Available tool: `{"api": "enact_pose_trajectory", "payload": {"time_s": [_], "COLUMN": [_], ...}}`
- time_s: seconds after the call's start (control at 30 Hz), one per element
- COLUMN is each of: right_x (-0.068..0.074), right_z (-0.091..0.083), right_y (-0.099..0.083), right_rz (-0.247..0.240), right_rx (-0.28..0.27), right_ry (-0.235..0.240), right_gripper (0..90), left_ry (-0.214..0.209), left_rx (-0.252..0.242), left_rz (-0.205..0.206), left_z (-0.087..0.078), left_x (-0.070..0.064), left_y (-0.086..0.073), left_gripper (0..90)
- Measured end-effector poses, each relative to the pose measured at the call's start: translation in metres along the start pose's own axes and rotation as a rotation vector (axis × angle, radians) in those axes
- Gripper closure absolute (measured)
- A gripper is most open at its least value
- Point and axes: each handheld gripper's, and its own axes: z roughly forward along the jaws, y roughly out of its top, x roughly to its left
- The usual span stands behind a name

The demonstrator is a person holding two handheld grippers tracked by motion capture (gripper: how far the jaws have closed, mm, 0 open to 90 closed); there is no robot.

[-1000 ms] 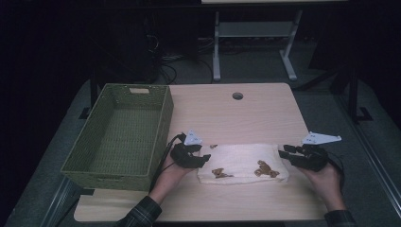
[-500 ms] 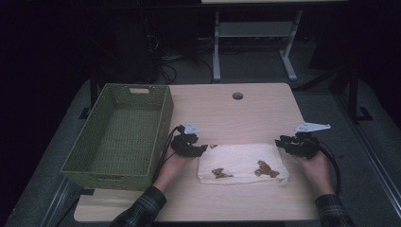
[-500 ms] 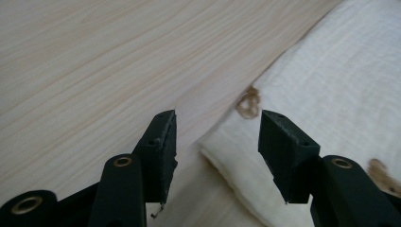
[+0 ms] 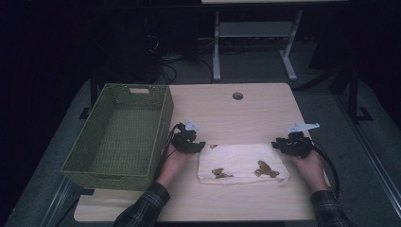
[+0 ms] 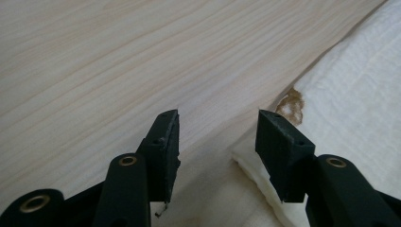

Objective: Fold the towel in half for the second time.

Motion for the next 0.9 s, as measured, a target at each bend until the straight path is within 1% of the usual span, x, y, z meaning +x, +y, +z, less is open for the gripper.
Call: {"api": "enact_pose_trajectory", "payload": {"time_s": [0.03,0.1,0.2,0.33,0.37,0.4,0.5,0.53,0.57,0.63,0.7,0.8,0.83,0.9], "right_x": [0.001,0.001,0.002,0.002,0.002,0.002,0.002,0.002,0.003,0.003,0.003,0.002,0.002,0.001], "right_z": [0.0,0.0,0.001,0.001,0.001,0.001,0.001,0.001,0.001,0.001,0.001,0.001,0.0,-0.001], "right_y": [0.0,0.0,-0.001,-0.001,-0.001,-0.001,-0.001,-0.001,-0.001,-0.001,-0.001,0.0,0.0,0.001], "right_rz": [0.002,0.0,-0.009,-0.011,-0.01,-0.01,-0.011,-0.01,-0.003,-0.008,-0.007,-0.001,-0.002,0.004], "right_rx": [0.005,0.003,0.002,0.004,0.004,0.004,0.006,0.006,0.01,0.01,0.009,0.004,0.006,-0.001], "right_ry": [-0.002,0.008,0.02,0.027,0.027,0.029,0.032,0.034,0.037,0.035,0.034,0.033,0.023,0.015], "right_gripper": [68.6,73.0,77.6,79.8,80.3,80.8,82.6,83.5,84.3,85.4,86.3,86.9,87.0,87.2], "left_ry": [-0.002,0.002,-0.002,-0.024,-0.025,-0.028,-0.041,-0.049,-0.059,-0.08,-0.076,-0.052,-0.042,-0.042], "left_rx": [0.007,0.012,0.015,0.03,0.04,0.042,0.048,0.052,0.054,0.06,0.066,0.066,0.055,0.027], "left_rz": [0.005,0.007,-0.001,0.012,0.023,0.023,0.037,0.035,0.034,0.036,0.047,0.046,0.047,0.026], "left_z": [0.001,0.001,0.004,0.008,0.008,0.008,0.009,0.008,0.008,0.009,0.009,0.008,0.007,0.004], "left_x": [0.0,0.0,0.0,-0.002,-0.003,-0.003,-0.005,-0.005,-0.006,-0.006,-0.008,-0.01,-0.01,-0.008], "left_y": [0.0,-0.001,-0.001,-0.002,-0.003,-0.003,-0.002,-0.002,-0.002,-0.002,-0.001,0.0,0.001,0.002], "left_gripper": [50.4,52.0,55.5,58.9,59.6,60.7,65.2,67.4,70.4,78.0,84.2,87.3,87.8,88.1]}}
